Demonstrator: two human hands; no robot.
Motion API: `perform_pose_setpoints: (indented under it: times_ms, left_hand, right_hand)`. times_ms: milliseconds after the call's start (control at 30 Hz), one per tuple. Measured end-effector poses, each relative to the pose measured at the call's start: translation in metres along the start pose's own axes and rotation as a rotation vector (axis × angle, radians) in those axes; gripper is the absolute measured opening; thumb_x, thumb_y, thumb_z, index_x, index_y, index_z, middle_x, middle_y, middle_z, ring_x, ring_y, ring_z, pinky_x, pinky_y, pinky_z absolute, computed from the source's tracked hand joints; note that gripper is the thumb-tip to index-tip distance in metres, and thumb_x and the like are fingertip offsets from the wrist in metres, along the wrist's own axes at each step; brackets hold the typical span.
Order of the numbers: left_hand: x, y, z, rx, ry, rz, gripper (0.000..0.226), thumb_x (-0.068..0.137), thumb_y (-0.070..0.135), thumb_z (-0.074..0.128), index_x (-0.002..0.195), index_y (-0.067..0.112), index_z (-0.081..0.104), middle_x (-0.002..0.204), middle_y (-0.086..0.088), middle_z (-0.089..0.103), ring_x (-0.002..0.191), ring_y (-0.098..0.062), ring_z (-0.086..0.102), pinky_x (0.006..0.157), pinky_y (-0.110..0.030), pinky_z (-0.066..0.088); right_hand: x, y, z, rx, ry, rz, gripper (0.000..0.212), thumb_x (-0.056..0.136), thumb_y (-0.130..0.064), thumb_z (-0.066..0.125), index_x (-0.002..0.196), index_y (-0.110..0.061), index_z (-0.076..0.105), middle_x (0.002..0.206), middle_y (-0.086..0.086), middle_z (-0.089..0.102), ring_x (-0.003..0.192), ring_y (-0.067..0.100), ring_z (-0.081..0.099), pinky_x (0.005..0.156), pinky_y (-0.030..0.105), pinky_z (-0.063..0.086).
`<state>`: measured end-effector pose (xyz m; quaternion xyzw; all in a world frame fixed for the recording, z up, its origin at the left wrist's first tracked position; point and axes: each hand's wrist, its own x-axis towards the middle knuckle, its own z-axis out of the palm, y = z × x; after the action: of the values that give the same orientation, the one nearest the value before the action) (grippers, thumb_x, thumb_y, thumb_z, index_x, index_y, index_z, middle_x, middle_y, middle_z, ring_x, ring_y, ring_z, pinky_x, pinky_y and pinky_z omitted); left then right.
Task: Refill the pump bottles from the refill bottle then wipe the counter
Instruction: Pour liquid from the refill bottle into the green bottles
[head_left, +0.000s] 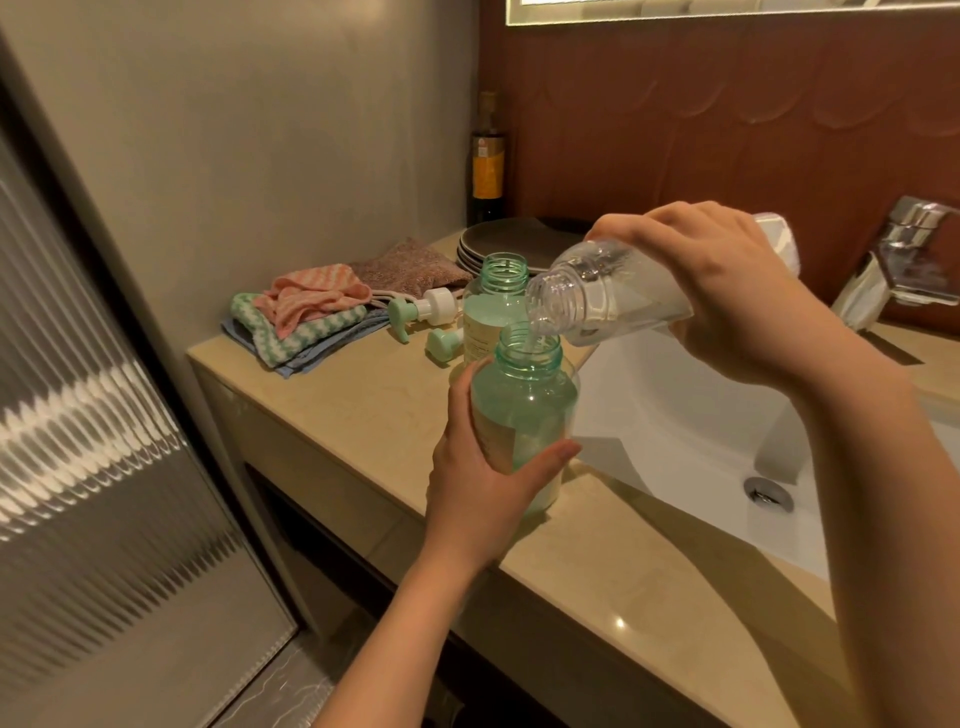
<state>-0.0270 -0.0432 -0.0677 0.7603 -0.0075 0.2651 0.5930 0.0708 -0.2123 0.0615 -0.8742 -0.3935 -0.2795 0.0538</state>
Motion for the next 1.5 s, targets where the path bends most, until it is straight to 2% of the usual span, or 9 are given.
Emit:
perform_pose_setpoints:
  times_ms: [233,333,567,767,900,1033,1100,1267,1500]
  left_hand:
    - [0.0001,0.0008,-0.0001,0.022,0.002,0.005,0.078,0.053,0.068,0.070,0.115,0.072,0.024,0.117,0.045,0.044,0.115,0.016,0.044,0.090,-0.008,0.039]
    - [-0.0003,0.0008,0.0001,0.023,0.006,0.000,0.078,0.053,0.069,0.070,0.114,0.074,0.023,0.122,0.038,0.046,0.118,0.011,0.045,0.093,-0.017,0.041]
    - [-0.0004,-0.0001,0.0002,0.026,0.003,-0.001,0.078,0.053,0.070,0.070,0.115,0.073,0.023,0.126,0.033,0.046,0.119,0.008,0.046,0.094,-0.020,0.042]
    - [0.0006,-0.0004,-0.0001,0.023,-0.003,-0.009,0.079,0.052,0.067,0.071,0.115,0.073,0.023,0.117,0.044,0.045,0.114,0.017,0.044,0.086,-0.006,0.039]
    - [0.0006,-0.0008,-0.0020,0.051,-0.022,-0.004,0.084,0.054,0.056,0.080,0.113,0.073,0.022,0.112,0.051,0.041,0.109,0.024,0.041,0.080,0.004,0.034]
    - [0.0001,-0.0049,-0.0029,0.080,-0.030,0.000,0.092,0.058,0.033,0.089,0.116,0.065,0.025,0.115,0.039,0.044,0.109,0.021,0.041,0.080,0.002,0.035]
    - [0.0005,-0.0058,-0.0033,0.084,-0.035,-0.008,0.095,0.056,0.031,0.089,0.115,0.067,0.024,0.117,0.038,0.045,0.112,0.017,0.042,0.083,-0.002,0.036]
    - [0.0008,-0.0060,-0.0037,0.089,-0.054,-0.003,0.097,0.057,0.021,0.088,0.113,0.067,0.023,0.112,0.043,0.042,0.107,0.025,0.040,0.079,0.005,0.034]
    - [0.0004,-0.0068,-0.0034,0.101,-0.049,0.005,0.099,0.057,0.020,0.087,0.114,0.067,0.021,0.115,0.039,0.042,0.108,0.024,0.040,0.081,0.006,0.033]
  right_hand:
    - [0.0000,0.0022,0.0020,0.001,0.006,-0.010,0.093,0.067,0.013,0.069,0.134,-0.039,0.030,0.120,0.007,0.050,0.107,0.026,0.040,0.093,0.038,0.028]
    - [0.0004,0.0026,0.0024,-0.002,0.007,-0.010,0.094,0.067,0.014,0.069,0.134,-0.039,0.030,0.120,0.007,0.050,0.108,0.026,0.040,0.093,0.038,0.029]
    - [0.0003,0.0020,0.0015,-0.008,0.003,-0.006,0.092,0.069,0.013,0.069,0.135,-0.038,0.031,0.121,0.006,0.049,0.107,0.024,0.038,0.094,0.037,0.027]
    - [0.0006,0.0026,0.0014,-0.008,0.002,-0.007,0.091,0.069,0.012,0.069,0.136,-0.037,0.032,0.121,0.006,0.049,0.108,0.024,0.038,0.094,0.036,0.027]
    - [0.0007,0.0024,0.0015,-0.013,0.002,-0.007,0.092,0.069,0.013,0.068,0.137,-0.037,0.031,0.122,0.006,0.049,0.109,0.024,0.038,0.095,0.037,0.028]
    - [0.0005,0.0017,0.0011,-0.008,-0.003,-0.005,0.094,0.068,0.014,0.068,0.135,-0.039,0.029,0.121,0.006,0.049,0.108,0.025,0.039,0.095,0.038,0.028]
    - [0.0003,0.0017,0.0010,-0.007,-0.002,-0.005,0.094,0.068,0.014,0.067,0.135,-0.039,0.028,0.121,0.006,0.049,0.107,0.024,0.039,0.095,0.038,0.029]
    - [0.0007,0.0025,0.0016,-0.013,-0.007,-0.004,0.096,0.068,0.014,0.068,0.135,-0.039,0.027,0.121,0.006,0.048,0.106,0.023,0.038,0.094,0.037,0.029]
    - [0.0008,0.0018,-0.0002,-0.019,-0.001,-0.013,0.094,0.066,0.014,0.069,0.135,-0.037,0.031,0.120,0.008,0.050,0.105,0.027,0.041,0.092,0.039,0.030]
